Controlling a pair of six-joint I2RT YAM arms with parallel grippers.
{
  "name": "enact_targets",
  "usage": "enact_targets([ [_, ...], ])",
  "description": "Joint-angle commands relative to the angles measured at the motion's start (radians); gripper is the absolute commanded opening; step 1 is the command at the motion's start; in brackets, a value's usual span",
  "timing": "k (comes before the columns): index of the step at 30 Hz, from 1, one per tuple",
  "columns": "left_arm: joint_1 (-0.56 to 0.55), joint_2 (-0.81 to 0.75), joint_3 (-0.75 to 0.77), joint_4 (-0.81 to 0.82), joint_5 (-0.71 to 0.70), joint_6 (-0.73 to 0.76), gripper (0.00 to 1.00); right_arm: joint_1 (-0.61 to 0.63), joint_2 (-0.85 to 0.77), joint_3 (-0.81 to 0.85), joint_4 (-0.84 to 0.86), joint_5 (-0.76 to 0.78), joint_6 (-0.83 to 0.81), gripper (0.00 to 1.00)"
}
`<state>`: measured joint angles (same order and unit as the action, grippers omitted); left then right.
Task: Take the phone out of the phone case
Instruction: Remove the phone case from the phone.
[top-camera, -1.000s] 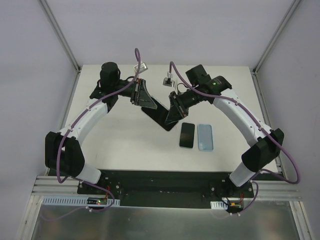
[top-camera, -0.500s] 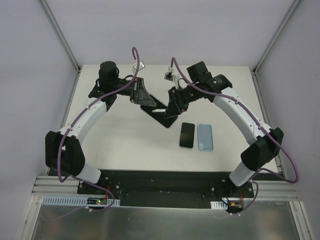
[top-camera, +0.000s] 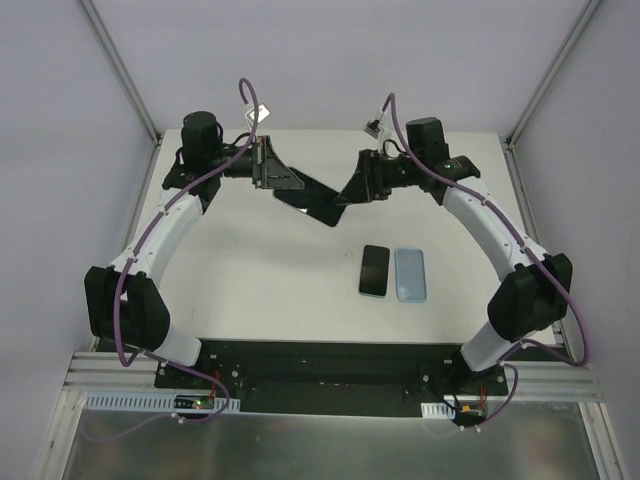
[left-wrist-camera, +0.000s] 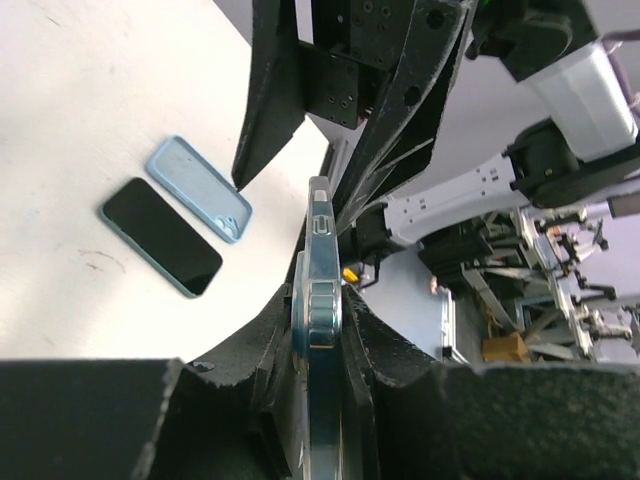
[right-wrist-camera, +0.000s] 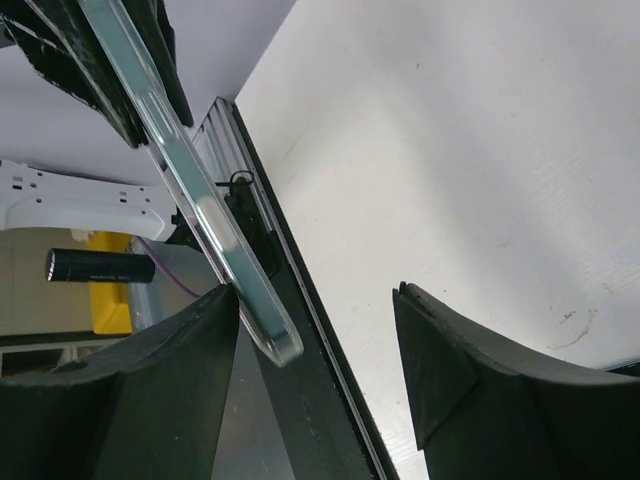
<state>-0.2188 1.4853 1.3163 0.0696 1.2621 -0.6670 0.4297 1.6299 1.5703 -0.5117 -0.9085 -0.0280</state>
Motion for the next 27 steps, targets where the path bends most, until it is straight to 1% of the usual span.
enact_targets([
  [1, 0.039, -0.036, 0.049, 0.122, -0.042, -0.098, 0.0, -0.052, -0.073, -0.085, 0.267, -0.11, 0.198, 0.69],
  [3, 0.045, -0.034, 0.041, 0.159, -0.076, -0.14, 0.0, -0.054, -0.079, -0.122, 0.321, -0.13, 0.235, 0.69],
  [5, 0.045, -0.033, 0.032, 0.185, -0.098, -0.167, 0.0, -0.054, -0.082, -0.16, 0.418, -0.144, 0.304, 0.69],
  [9, 0.045, -0.034, 0.005, 0.237, -0.13, -0.22, 0.0, -0.054, -0.059, -0.179, 0.507, -0.173, 0.391, 0.69],
  [14, 0.044, -0.042, -0.025, 0.257, -0.162, -0.244, 0.0, -0.051, -0.025, -0.207, 0.752, -0.214, 0.575, 0.68],
  [18, 0.042, -0.049, -0.061, 0.294, -0.197, -0.273, 0.0, -0.039, 0.001, -0.227, 0.927, -0.231, 0.704, 0.63],
  [20, 0.041, -0.048, -0.077, 0.318, -0.211, -0.295, 0.0, -0.026, 0.008, -0.234, 0.95, -0.234, 0.729, 0.62],
  [25, 0.038, -0.045, -0.106, 0.381, -0.23, -0.345, 0.0, -0.011, 0.015, -0.256, 0.975, -0.231, 0.731, 0.61],
  [27, 0.035, -0.045, -0.118, 0.401, -0.242, -0.359, 0.0, -0.009, 0.018, -0.262, 1.007, -0.236, 0.753, 0.58],
])
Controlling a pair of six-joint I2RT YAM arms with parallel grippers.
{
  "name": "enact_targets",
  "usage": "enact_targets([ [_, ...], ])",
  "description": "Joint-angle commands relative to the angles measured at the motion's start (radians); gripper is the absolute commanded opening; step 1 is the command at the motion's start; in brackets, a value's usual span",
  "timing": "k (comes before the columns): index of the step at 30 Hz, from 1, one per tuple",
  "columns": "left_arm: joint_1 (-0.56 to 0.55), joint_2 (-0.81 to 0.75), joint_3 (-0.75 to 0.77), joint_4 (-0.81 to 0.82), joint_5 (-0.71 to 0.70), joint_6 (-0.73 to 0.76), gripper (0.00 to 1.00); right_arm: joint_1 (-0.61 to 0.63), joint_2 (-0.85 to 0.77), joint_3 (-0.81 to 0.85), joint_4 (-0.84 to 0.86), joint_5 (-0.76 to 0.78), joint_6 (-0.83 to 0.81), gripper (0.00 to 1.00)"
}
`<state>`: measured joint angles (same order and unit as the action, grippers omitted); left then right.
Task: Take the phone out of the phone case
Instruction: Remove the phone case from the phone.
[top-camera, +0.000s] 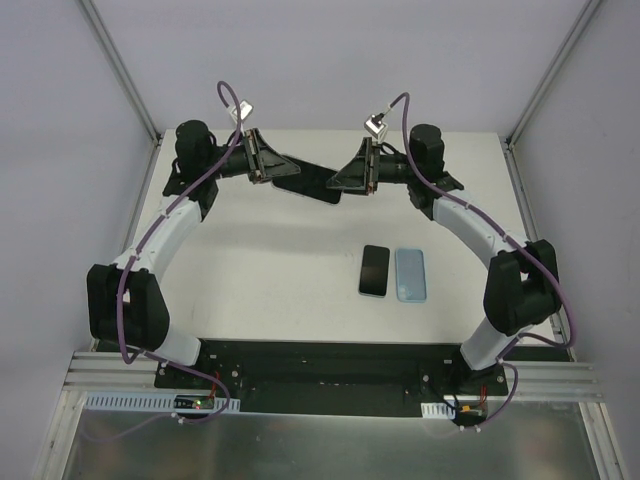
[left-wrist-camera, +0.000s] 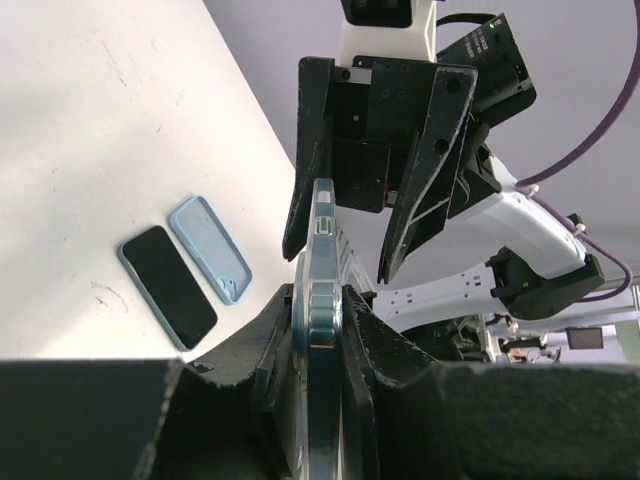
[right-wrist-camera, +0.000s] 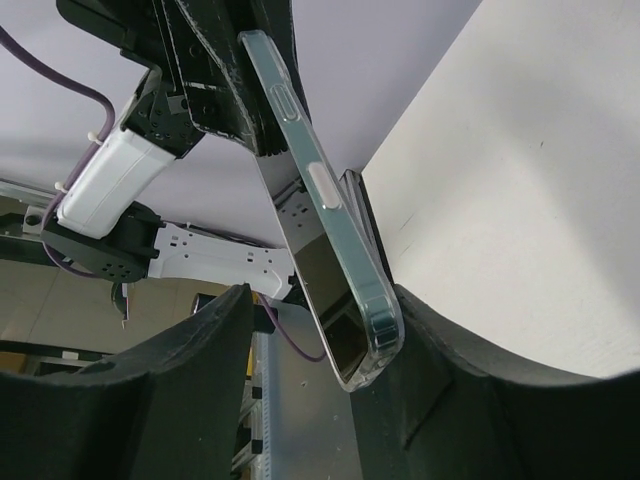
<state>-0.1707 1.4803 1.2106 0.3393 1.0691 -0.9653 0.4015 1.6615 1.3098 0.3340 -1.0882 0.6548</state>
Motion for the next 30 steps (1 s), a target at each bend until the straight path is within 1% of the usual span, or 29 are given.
enact_targets([
  [1, -0.013, -0.038, -0.026, 0.153, -0.058, -0.073, 0.0, 0.019, -0.013, -0.004, 0.18, -0.058, 0.084, 0.57],
  [4, -0.013, -0.035, -0.054, 0.193, -0.086, -0.104, 0.0, 0.023, -0.009, -0.015, 0.232, -0.067, 0.121, 0.51],
  [6, -0.013, -0.032, -0.063, 0.199, -0.1, -0.105, 0.0, 0.025, -0.005, -0.018, 0.269, -0.072, 0.147, 0.44],
  [9, -0.015, -0.028, -0.083, 0.201, -0.113, -0.098, 0.0, 0.026, 0.006, -0.018, 0.318, -0.082, 0.189, 0.24],
  [11, -0.016, -0.026, -0.092, 0.201, -0.113, -0.084, 0.0, 0.026, 0.007, -0.014, 0.335, -0.09, 0.201, 0.07],
  [12, -0.016, -0.025, -0.095, 0.201, -0.11, -0.075, 0.0, 0.025, 0.009, -0.011, 0.335, -0.094, 0.203, 0.0],
  [15, -0.021, -0.025, -0.094, 0.191, -0.072, -0.023, 0.0, 0.016, 0.007, -0.001, 0.332, -0.111, 0.201, 0.0],
  [17, -0.027, -0.02, -0.086, 0.17, -0.022, 0.042, 0.0, 0.008, 0.006, 0.006, 0.333, -0.133, 0.201, 0.0],
  [18, -0.032, -0.018, -0.079, 0.143, 0.003, 0.084, 0.03, 0.004, 0.004, 0.008, 0.333, -0.142, 0.197, 0.0],
  [19, -0.035, -0.015, -0.072, 0.113, 0.034, 0.118, 0.11, 0.0, 0.001, 0.011, 0.324, -0.154, 0.189, 0.0],
  [20, -0.035, -0.012, -0.066, 0.098, 0.064, 0.153, 0.21, -0.003, -0.002, 0.012, 0.304, -0.167, 0.168, 0.0],
  [22, -0.035, -0.005, -0.054, 0.04, 0.127, 0.227, 0.39, -0.003, -0.015, 0.02, 0.225, -0.185, 0.099, 0.0],
  [25, -0.035, 0.008, -0.01, -0.113, 0.213, 0.394, 0.63, 0.0, -0.042, 0.04, 0.017, -0.211, -0.08, 0.0],
  [26, -0.035, 0.008, 0.003, -0.182, 0.236, 0.465, 0.74, 0.002, -0.052, 0.052, -0.094, -0.216, -0.16, 0.0],
  [27, -0.035, 0.008, 0.018, -0.244, 0.255, 0.528, 0.82, 0.005, -0.057, 0.072, -0.206, -0.217, -0.273, 0.0],
  [29, -0.035, 0.009, 0.058, -0.406, 0.299, 0.673, 0.93, 0.019, -0.065, 0.136, -0.517, -0.193, -0.532, 0.0],
  [30, -0.035, 0.008, 0.072, -0.458, 0.322, 0.722, 0.96, 0.028, -0.057, 0.191, -0.708, -0.165, -0.684, 0.0],
])
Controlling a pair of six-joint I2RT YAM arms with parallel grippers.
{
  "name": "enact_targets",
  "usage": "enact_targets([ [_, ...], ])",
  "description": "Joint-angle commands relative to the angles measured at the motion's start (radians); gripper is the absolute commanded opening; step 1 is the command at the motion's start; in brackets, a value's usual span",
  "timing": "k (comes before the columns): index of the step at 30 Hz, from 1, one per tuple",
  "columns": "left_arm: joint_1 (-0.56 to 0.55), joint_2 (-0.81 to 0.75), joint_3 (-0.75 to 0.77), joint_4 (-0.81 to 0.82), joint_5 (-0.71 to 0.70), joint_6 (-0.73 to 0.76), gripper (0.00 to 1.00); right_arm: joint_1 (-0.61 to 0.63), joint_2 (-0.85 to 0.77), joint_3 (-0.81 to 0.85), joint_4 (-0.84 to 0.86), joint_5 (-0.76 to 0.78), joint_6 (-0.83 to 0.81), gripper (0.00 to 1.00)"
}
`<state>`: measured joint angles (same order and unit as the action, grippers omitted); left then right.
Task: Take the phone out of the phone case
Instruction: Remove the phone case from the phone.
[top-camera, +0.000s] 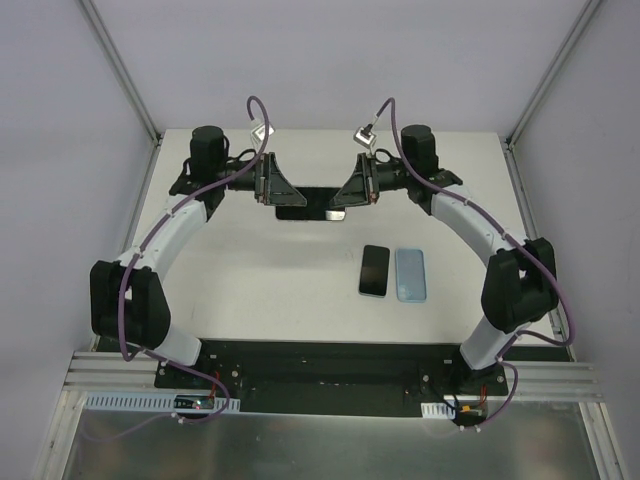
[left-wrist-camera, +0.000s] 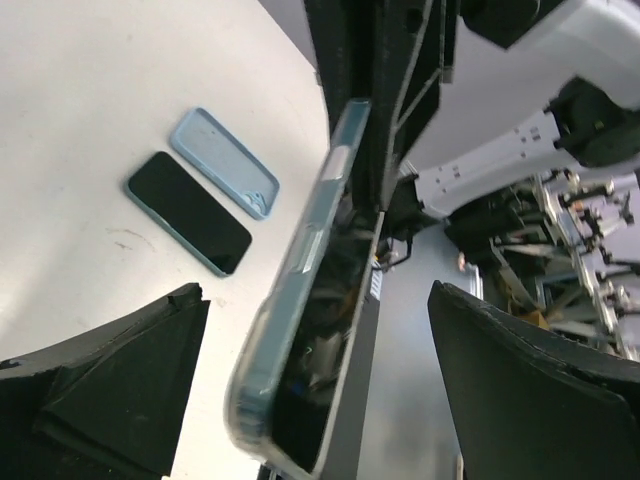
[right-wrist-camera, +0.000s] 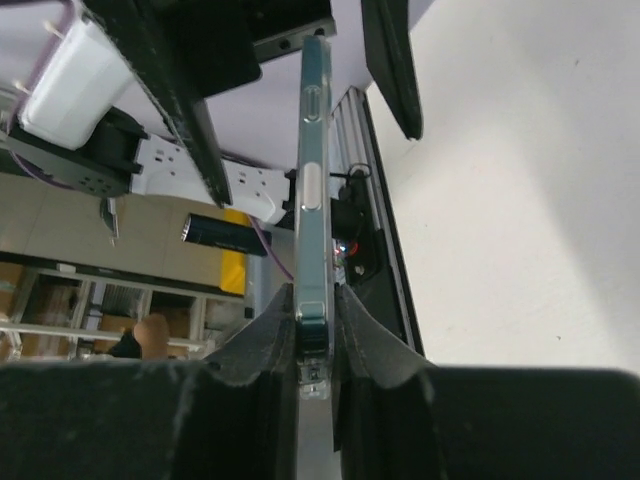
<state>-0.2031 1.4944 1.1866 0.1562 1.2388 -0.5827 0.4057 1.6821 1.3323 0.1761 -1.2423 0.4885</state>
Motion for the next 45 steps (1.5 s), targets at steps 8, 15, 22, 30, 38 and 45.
enact_targets([
  [8, -0.012, -0.039, 0.087, -0.374, 0.17, 0.507, 0.99, 0.082, 0.011, 0.497, -1.219, 0.151, -1.066, 0.0],
  [15, -0.068, -0.049, 0.165, -0.596, 0.01, 0.74, 0.99, 0.094, 0.088, 0.7, -1.405, 0.254, -1.177, 0.0],
  [22, -0.163, -0.011, 0.378, -0.907, -0.192, 1.016, 0.99, 0.097, 0.11, 0.755, -1.435, 0.316, -1.216, 0.0],
  [30, -0.205, 0.004, 0.443, -0.995, -0.329, 1.141, 0.99, 0.1, 0.071, 0.746, -1.388, 0.346, -1.231, 0.0],
  [38, -0.213, 0.046, 0.456, -0.998, -0.26, 1.15, 0.97, 0.113, 0.031, 0.736, -1.345, 0.369, -1.275, 0.0],
  [45, -0.214, 0.064, 0.461, -0.997, -0.199, 1.158, 0.87, 0.116, -0.025, 0.683, -1.256, 0.366, -1.271, 0.0],
])
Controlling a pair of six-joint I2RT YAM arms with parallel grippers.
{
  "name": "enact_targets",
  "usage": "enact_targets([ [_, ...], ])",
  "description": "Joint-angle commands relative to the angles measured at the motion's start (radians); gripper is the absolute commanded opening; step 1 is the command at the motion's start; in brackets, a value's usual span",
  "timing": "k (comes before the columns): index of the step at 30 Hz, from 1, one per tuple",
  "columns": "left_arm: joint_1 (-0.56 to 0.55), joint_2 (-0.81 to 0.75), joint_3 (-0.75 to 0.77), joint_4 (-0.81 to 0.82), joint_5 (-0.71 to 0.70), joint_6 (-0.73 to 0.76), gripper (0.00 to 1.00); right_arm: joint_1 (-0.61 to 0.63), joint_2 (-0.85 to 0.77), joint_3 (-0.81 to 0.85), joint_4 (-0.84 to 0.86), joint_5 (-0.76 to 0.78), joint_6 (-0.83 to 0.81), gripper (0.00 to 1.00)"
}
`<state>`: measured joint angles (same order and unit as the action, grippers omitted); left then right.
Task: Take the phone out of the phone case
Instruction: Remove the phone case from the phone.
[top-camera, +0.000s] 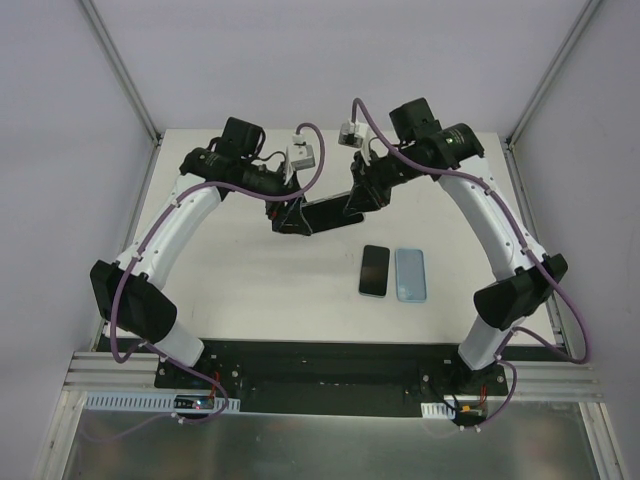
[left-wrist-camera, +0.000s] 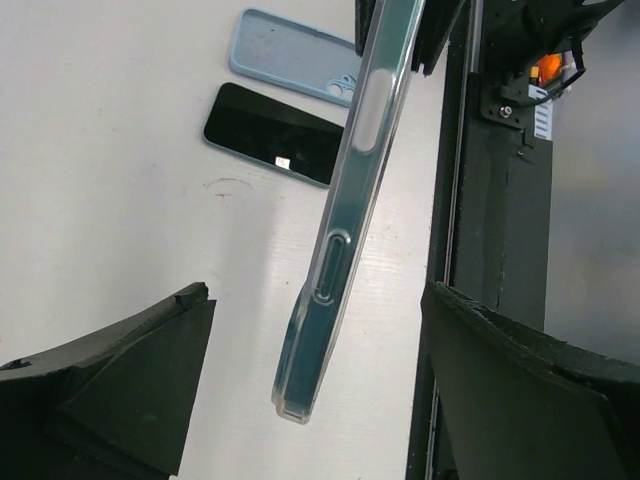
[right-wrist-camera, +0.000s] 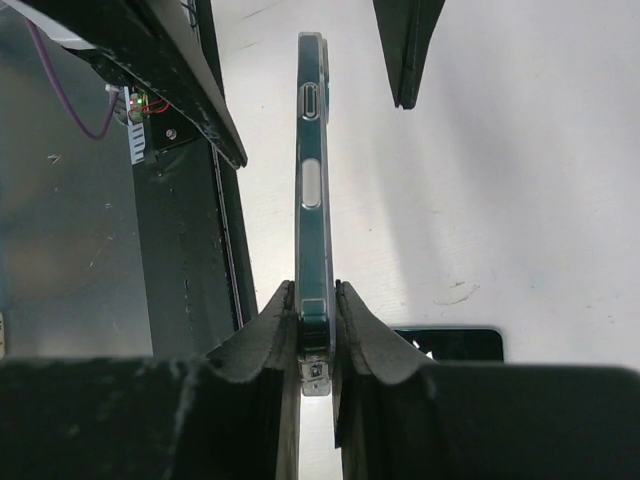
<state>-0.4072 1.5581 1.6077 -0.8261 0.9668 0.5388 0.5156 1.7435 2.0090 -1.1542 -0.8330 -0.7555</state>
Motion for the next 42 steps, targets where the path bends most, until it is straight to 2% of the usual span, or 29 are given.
enact_targets([
  [1, -0.01, 0.002, 0.04, -0.015, 0.082, 0.036, 0.84, 0.008, -0.087, 0.01, 0.071, -0.043, -0.033, 0.0],
  [10, -0.018, 0.014, 0.032, -0.016, 0.101, 0.052, 0.63, 0.021, -0.087, 0.022, 0.06, -0.031, -0.042, 0.0],
  [16, -0.038, 0.023, 0.018, -0.015, 0.104, 0.058, 0.56, 0.021, -0.088, 0.023, 0.067, -0.035, -0.028, 0.0],
  [19, -0.044, 0.025, 0.009, -0.018, 0.107, 0.064, 0.48, 0.021, -0.088, 0.027, 0.07, -0.038, -0.027, 0.0],
  [24, -0.047, 0.022, -0.006, -0.021, 0.119, 0.066, 0.3, 0.023, -0.087, 0.022, 0.085, -0.044, -0.013, 0.0],
  [26, -0.048, 0.019, -0.012, -0.022, 0.119, 0.07, 0.27, 0.023, -0.088, 0.022, 0.093, -0.048, -0.01, 0.0],
  [28, -0.05, 0.017, -0.017, -0.024, 0.118, 0.07, 0.13, 0.021, -0.088, 0.022, 0.1, -0.049, -0.002, 0.0],
  [29, -0.05, 0.014, -0.017, -0.025, 0.119, 0.07, 0.0, 0.023, -0.088, 0.022, 0.105, -0.048, 0.001, 0.0],
  [34, -0.05, 0.008, -0.011, -0.025, 0.105, 0.033, 0.0, 0.021, -0.096, 0.001, 0.158, -0.037, 0.053, 0.0],
  [36, -0.05, -0.001, -0.009, -0.025, 0.083, 0.024, 0.0, 0.018, -0.099, -0.013, 0.185, -0.023, 0.088, 0.14],
  [38, -0.05, -0.015, -0.008, -0.025, 0.066, 0.007, 0.0, 0.014, -0.108, -0.041, 0.215, -0.023, 0.122, 0.34],
  [41, -0.05, -0.044, -0.012, -0.025, 0.062, -0.002, 0.0, 0.003, -0.133, -0.116, 0.292, -0.038, 0.198, 0.5],
  [42, -0.051, -0.055, -0.014, -0.025, 0.065, 0.0, 0.0, -0.005, -0.137, -0.133, 0.319, -0.054, 0.228, 0.52],
])
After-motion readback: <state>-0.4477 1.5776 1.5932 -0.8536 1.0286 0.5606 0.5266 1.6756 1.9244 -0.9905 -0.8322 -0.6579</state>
